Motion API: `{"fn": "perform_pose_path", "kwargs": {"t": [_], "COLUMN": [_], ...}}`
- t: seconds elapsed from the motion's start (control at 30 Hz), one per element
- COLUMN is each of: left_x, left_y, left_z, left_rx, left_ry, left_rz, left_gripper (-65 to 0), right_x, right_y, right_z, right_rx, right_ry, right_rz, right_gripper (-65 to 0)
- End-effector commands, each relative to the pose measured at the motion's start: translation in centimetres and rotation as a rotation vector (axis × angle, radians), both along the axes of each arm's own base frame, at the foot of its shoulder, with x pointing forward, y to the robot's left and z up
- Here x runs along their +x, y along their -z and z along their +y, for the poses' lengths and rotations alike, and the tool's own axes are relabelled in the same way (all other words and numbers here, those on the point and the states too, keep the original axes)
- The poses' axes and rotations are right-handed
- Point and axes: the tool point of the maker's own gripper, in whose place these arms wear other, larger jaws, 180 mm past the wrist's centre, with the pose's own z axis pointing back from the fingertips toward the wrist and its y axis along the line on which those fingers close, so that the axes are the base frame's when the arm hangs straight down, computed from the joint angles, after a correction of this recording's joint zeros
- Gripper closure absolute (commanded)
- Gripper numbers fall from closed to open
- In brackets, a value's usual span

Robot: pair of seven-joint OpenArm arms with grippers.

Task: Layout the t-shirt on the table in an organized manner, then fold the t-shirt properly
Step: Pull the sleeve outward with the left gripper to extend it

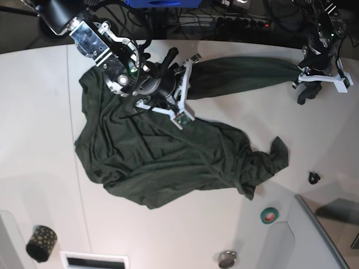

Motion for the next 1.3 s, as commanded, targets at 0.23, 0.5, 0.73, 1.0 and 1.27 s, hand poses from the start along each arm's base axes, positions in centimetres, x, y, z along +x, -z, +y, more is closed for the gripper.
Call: {"fn": "perform_pose_path", "kwargs": {"t": [0.23,0.5,0.73,1.0,1.27], "left_x": [-0.5,-1.3,1.4,2.2,2.5], "left_y": [-2.3,-2.6,-2.9,-2.8,-3.4], "left_z": [-1.7,-1.3,-4.2,-5.6,-4.6], "left_rx": [0.056,0.070,0.044,0.027,0.060], "left_ry": [0.098,0.098,0.188,0.229,0.238], "left_rz": [-0.014,-0.002,-0.045,-0.052,-0.056], "left_gripper": [-35.1,-52.2,-51.8,-51.8,-51.8], "right_x": [1.0,0.9,1.1,0.2,1.1], "right_y": [0.4,1.9,4.9,7.4,6.7], "right_z": [-9.6,-15.9,-21.3,-27.5,-32.7], "right_rx": [-0.056,-0.107,-0.179,-0.276,-0.366], "right_ry": [0.288,0.444,0.565,0.678,0.753], "right_rz": [0.002,-0.009,0.012,0.077,0.024], "right_gripper": [-5.0,-5.0,-5.0,-5.0,-5.0]}}
